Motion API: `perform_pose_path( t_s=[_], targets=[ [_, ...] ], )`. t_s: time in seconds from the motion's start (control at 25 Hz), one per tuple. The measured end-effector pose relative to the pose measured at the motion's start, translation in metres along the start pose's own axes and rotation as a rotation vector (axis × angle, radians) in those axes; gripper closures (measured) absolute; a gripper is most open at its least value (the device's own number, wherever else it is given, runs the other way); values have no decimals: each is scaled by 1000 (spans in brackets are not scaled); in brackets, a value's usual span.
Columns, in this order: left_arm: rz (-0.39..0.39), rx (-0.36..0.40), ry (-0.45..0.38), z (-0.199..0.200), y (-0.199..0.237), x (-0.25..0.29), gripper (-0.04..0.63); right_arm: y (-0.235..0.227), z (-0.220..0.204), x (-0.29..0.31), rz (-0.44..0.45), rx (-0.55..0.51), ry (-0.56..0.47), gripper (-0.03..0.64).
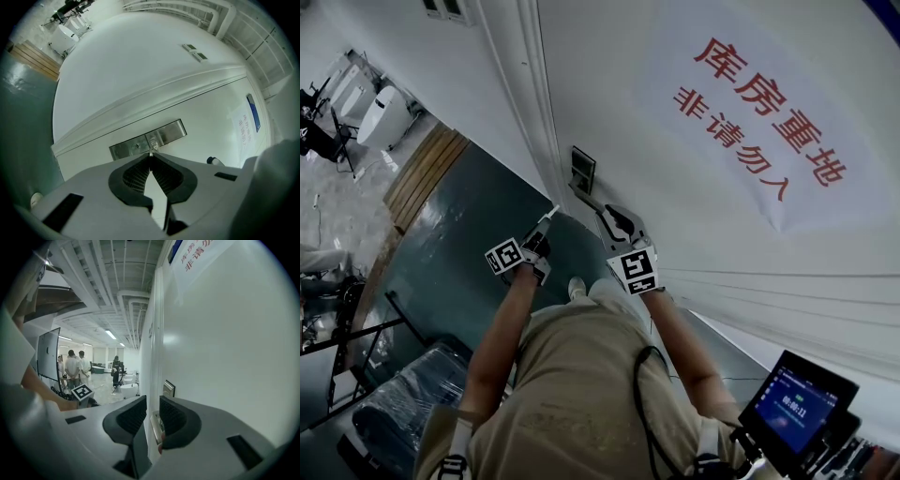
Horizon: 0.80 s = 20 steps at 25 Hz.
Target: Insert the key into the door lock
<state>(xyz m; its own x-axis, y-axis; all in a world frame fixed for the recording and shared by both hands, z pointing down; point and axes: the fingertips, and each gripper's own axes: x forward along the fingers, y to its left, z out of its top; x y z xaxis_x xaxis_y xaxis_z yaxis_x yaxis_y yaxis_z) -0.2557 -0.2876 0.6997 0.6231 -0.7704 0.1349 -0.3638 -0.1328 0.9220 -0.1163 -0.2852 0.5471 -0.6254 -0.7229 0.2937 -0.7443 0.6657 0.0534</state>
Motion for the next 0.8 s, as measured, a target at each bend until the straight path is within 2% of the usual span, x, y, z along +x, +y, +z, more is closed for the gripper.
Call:
perform_pose_path(
  t_s=[0.44, 0.68, 0.8],
  targets=[
    [35, -65, -12, -5, 6, 28, 563, -14, -3, -2, 44, -3, 19, 540],
    [46, -41, -18, -7, 4, 45, 563, -21, -5, -2, 89, -17, 17, 540],
    [48, -53, -27, -9, 6, 54, 563, -19, -11, 0, 112, -20, 24, 540]
  ],
)
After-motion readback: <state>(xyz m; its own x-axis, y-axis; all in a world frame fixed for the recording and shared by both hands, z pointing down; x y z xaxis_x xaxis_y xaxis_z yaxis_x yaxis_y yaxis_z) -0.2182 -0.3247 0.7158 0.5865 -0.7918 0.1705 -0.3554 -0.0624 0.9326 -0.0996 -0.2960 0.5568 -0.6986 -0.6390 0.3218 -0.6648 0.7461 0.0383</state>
